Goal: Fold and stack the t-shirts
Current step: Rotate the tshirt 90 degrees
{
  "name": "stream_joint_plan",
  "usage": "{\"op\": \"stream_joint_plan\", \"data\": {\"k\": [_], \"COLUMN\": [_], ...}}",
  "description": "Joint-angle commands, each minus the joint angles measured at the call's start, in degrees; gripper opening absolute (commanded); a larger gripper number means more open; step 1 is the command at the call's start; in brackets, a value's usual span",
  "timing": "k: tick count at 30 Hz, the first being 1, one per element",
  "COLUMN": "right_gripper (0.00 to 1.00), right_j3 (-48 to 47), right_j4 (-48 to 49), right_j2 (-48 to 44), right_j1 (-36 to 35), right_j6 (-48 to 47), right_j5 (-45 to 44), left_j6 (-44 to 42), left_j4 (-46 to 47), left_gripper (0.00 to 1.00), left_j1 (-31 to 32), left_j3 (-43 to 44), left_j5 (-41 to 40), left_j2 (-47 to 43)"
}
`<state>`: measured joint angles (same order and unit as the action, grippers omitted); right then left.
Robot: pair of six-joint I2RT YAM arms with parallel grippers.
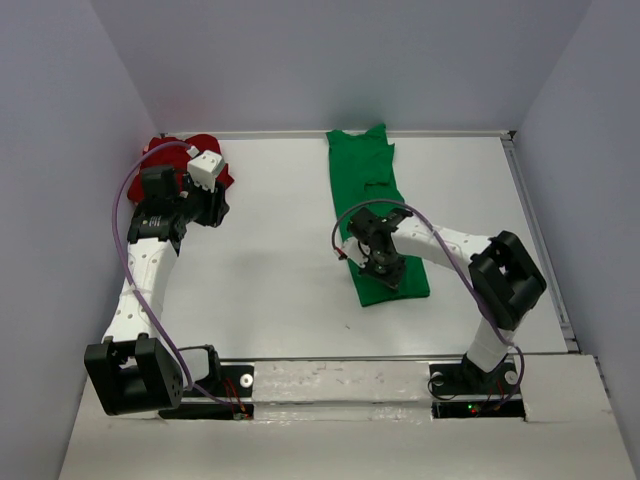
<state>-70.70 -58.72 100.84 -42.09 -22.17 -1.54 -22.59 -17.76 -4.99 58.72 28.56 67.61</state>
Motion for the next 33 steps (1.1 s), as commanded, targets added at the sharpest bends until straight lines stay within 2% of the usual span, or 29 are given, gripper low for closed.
{"op": "stream_joint_plan", "data": {"k": [1, 4, 7, 11, 16, 17, 23, 28, 33], "right_gripper": [0.02, 0.11, 0.14, 0.28, 0.39, 0.43, 0.55, 0.57, 0.60], "right_j3": [1.26, 1.96, 2.84, 3.72, 4.25, 4.34, 2.85, 1.61, -0.32], "right_j4": [-1.22, -1.13, -0.70, -0.08, 0.10, 0.10, -0.08, -0.08, 2.11], "right_j2": [-2.66, -2.93, -3.28, -3.89, -4.16, -4.33, -7.58, -9.78, -12.59], "right_j1": [-0.54, -0.54, -0.54, -0.54, -0.54, -0.54, -0.54, 0.69, 6.55], "right_j6": [0.99, 1.34, 1.61, 1.87, 1.96, 1.96, 1.00, -0.50, -1.55], "right_j5": [-0.57, -0.57, -0.48, -1.10, -2.59, -3.90, -10.66, -17.52, -20.42], "left_j6": [0.44, 0.44, 0.53, 0.53, 0.44, 0.53, 0.35, 0.26, -0.61], "left_j4": [1.24, 1.24, 1.15, 1.15, 1.15, 1.15, 1.15, 0.97, -1.13], "left_gripper": [0.51, 0.51, 0.51, 0.51, 0.51, 0.51, 0.51, 0.51, 0.51], "left_j1": [-0.45, -0.45, -0.45, -0.45, -0.45, -0.45, -0.45, -0.45, -0.37], "left_j3": [0.08, 0.17, 0.17, 0.08, -0.01, -0.09, -0.10, -0.10, 0.43], "left_j5": [1.59, 1.59, 1.77, 2.03, 2.03, 1.94, 2.29, 2.56, 5.89], "left_j2": [-2.22, -2.31, -2.31, -2.31, -2.57, -2.58, -2.75, -2.66, -1.61]}}
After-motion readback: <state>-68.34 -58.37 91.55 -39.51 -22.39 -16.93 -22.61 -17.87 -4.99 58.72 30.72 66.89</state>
